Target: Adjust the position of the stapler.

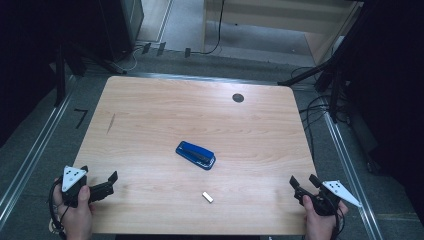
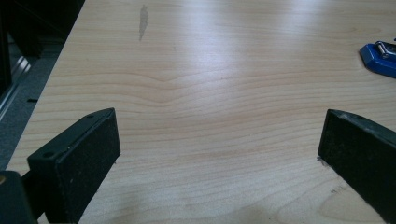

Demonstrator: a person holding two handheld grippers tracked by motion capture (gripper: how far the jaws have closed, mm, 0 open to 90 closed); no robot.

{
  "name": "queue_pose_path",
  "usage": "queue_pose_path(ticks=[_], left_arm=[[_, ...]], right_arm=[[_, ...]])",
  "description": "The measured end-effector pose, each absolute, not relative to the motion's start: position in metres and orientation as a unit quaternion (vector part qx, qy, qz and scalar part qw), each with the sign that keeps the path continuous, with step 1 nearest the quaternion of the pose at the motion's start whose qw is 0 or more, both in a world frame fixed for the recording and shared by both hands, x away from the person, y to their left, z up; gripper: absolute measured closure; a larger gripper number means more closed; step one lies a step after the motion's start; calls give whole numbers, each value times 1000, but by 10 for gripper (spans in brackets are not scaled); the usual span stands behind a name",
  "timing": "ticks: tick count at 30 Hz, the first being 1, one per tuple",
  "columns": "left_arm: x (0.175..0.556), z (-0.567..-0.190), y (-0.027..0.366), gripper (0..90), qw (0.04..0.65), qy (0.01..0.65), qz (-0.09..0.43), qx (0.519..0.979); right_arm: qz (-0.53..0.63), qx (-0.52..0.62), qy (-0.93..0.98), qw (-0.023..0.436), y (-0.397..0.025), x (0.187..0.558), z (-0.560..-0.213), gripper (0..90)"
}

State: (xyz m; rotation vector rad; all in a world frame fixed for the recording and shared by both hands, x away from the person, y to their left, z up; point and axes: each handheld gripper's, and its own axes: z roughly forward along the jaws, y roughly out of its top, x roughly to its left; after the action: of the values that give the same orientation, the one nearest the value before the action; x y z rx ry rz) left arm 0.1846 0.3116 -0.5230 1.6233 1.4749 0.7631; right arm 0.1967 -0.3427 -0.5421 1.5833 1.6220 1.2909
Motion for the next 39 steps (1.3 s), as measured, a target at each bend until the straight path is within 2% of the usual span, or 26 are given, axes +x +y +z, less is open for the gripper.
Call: queue_pose_path(ticks=[7, 10, 14, 15, 16, 17, 19, 22, 24, 34, 36, 39], left_arm=[[186, -523, 311, 0, 394, 587, 296, 642], [187, -523, 310, 0, 386, 589, 305, 641], [190, -523, 307, 0, 369, 603, 329, 627], [191, -523, 306, 0, 362, 609, 333, 623], [192, -523, 307, 0, 363, 609, 333, 621], [194, -523, 307, 0, 363, 610, 330, 622], [195, -523, 306, 0, 360, 607, 324, 629], [196, -523, 304, 0, 357, 596, 322, 643], [196, -524, 303, 0, 358, 594, 322, 644], [196, -524, 302, 0, 357, 587, 320, 652], [196, -524, 302, 0, 357, 589, 318, 652], [196, -523, 303, 0, 363, 589, 316, 650]], right_arm=[[470, 538, 638, 287, -324, 196, -527, 286], [489, 527, 653, 239, -315, 200, -521, 342], [491, 499, 678, 225, -303, 201, -515, 400], [489, 493, 683, 227, -302, 202, -514, 455], [489, 482, 689, 232, -300, 203, -513, 474], [491, 480, 690, 230, -298, 204, -512, 447], [499, 471, 692, 225, -294, 208, -510, 454], [491, 459, 700, 241, -285, 211, -508, 432], [492, 457, 706, 224, -280, 213, -506, 398], [483, 421, 744, 189, -249, 232, -493, 413], [483, 412, 750, 186, -244, 236, -491, 461], [483, 408, 754, 178, -240, 241, -490, 469]])
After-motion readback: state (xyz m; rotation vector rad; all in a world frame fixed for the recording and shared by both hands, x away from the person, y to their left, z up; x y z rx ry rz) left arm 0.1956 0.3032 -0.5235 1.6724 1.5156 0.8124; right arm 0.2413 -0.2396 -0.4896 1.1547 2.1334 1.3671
